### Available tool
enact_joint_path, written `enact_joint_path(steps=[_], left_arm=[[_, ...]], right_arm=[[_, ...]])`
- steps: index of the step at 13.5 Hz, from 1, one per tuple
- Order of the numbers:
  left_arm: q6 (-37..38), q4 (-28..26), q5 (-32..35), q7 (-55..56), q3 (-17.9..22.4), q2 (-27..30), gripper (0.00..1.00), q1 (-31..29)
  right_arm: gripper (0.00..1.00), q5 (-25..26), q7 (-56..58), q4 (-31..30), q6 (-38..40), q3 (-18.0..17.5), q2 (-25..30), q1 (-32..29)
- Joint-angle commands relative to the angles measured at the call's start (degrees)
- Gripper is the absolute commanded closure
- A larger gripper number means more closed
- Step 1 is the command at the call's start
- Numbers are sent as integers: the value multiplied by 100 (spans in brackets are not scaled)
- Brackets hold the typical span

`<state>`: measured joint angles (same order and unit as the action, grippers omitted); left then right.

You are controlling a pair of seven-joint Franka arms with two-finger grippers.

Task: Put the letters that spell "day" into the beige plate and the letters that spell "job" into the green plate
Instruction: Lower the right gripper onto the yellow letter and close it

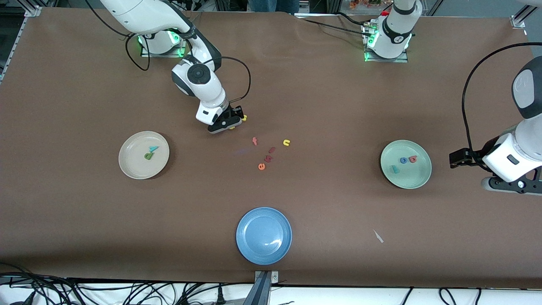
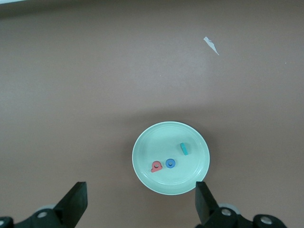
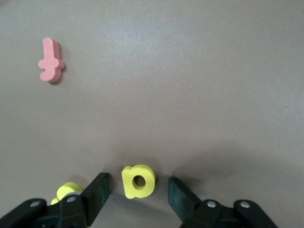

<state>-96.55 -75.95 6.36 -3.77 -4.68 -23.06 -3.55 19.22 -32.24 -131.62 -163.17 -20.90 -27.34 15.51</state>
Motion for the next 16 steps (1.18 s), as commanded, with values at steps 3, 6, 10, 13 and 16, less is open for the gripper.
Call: enact_joint_path(steps=[3,6,10,13,16], left_arm=[[58,-43,94,60,2,65,0,39],[58,-34,94,60,2,65,0,39],[58,-43,94,60,2,65,0,39],[58,-34,94,60,2,65,0,39],[58,-43,94,60,-6,65,0,39]], right_arm=[[31,117,69,58,259,94,168,66],[33,117,51,58,259,94,159,75],[34,109,-19,40,259,94,150,75],[35,109,-36,23,259,86,141,75],[38,100,-141,31,242,94,106,127]])
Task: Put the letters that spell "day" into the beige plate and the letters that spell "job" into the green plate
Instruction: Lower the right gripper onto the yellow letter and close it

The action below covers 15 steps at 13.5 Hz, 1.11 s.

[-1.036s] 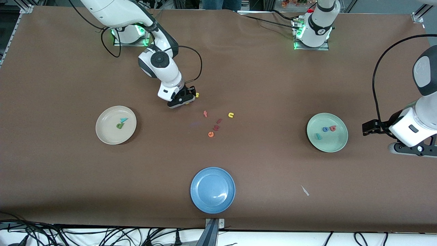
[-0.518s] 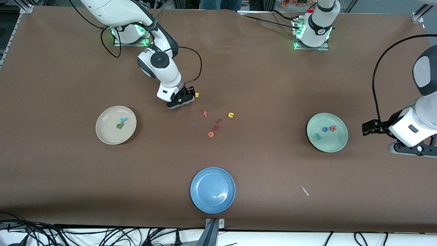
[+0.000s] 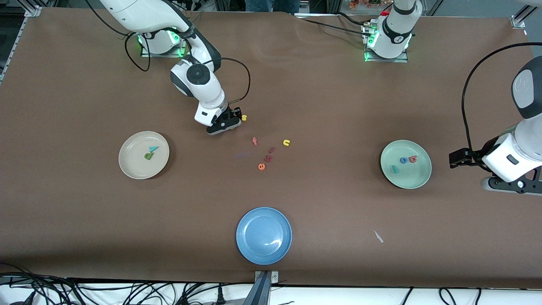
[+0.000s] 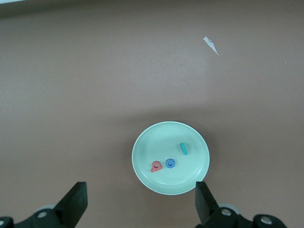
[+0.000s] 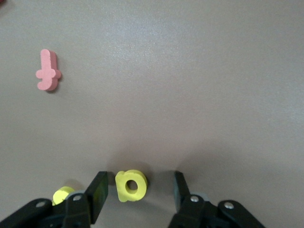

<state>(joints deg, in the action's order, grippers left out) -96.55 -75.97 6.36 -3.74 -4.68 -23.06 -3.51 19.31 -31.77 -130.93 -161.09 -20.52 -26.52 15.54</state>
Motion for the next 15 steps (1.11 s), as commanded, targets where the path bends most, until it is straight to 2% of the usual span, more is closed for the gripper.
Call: enact_joint_path(steps=[1,7,15], left_arm=[[58,-32,94,57,3,65,0,26],[58,-41,94,57,-6,65,0,35],[58,-41,94,57,-6,65,0,35]], right_arm=[[39,90,-242,-30,34,48,15,176],[42,90,-286,-29,8,57,-38,247],[70,108,-277,-29,-1,57,-64,247]])
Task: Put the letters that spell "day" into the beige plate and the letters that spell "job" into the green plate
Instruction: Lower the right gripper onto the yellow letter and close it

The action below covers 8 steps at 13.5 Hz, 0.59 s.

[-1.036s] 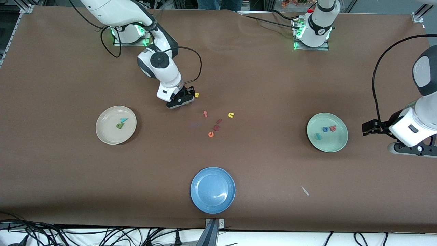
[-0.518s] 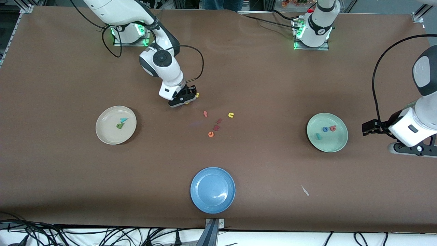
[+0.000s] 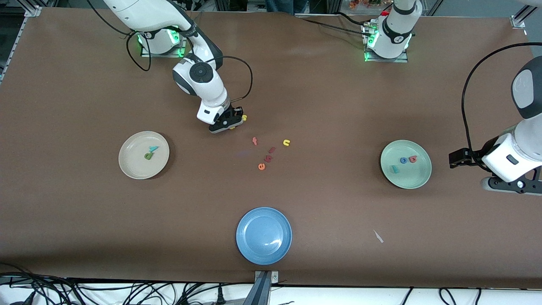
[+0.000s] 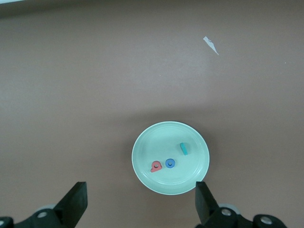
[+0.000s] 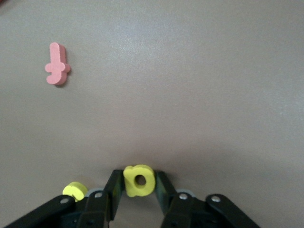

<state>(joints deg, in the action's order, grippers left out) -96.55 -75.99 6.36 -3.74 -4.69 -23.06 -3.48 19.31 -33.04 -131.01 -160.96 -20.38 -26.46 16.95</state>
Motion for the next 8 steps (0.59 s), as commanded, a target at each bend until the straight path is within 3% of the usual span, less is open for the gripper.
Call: enact_joint_path(steps=[1,6,8], left_arm=[[66,-39,94,57,3,65,0,32],[75,-39,94,57,3,65,0,32],[75,-39,94,57,3,65,0,32]], right_arm=[[75,108,-150,-21,-14,42,-70,107],[79,143,243,-21,135,42,237,-94],[79,134,630,-3,687,42,553,-323]])
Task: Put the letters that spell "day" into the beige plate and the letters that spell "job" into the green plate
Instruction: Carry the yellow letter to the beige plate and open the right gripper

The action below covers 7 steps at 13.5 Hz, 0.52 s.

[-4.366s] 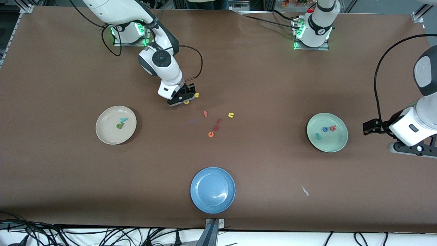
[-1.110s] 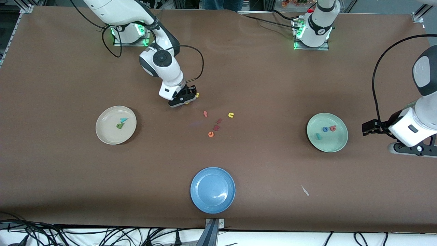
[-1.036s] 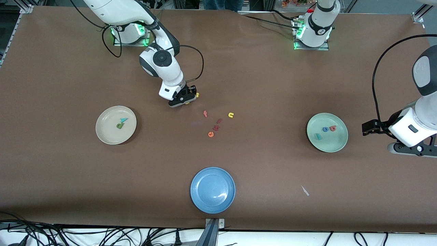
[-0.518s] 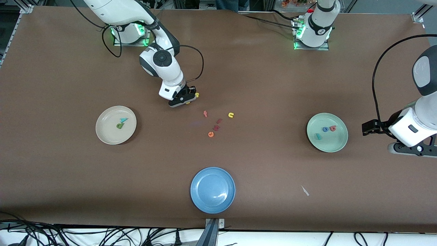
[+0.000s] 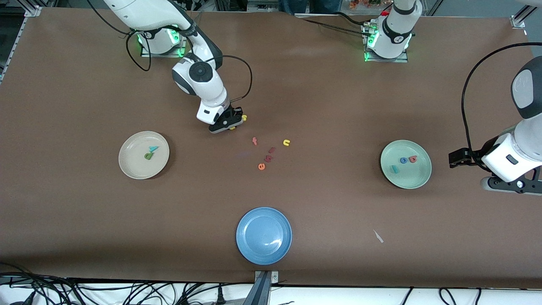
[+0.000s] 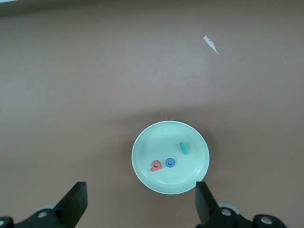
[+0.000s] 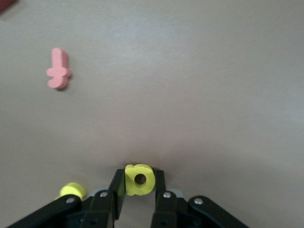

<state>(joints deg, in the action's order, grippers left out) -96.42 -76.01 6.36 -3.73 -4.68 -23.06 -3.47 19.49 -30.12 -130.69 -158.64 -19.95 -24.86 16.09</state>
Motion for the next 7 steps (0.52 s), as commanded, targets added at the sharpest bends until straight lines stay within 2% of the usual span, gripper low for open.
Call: enact_joint_path(steps=[1,7], left_arm=[[62,-37,94,57,3,65,0,30],[62,-37,94,57,3,65,0,30]], right_arm=[[79,99,601,-44,552,0,508,-421],[79,64,2384,-44,1159,-9,1079,-1466]])
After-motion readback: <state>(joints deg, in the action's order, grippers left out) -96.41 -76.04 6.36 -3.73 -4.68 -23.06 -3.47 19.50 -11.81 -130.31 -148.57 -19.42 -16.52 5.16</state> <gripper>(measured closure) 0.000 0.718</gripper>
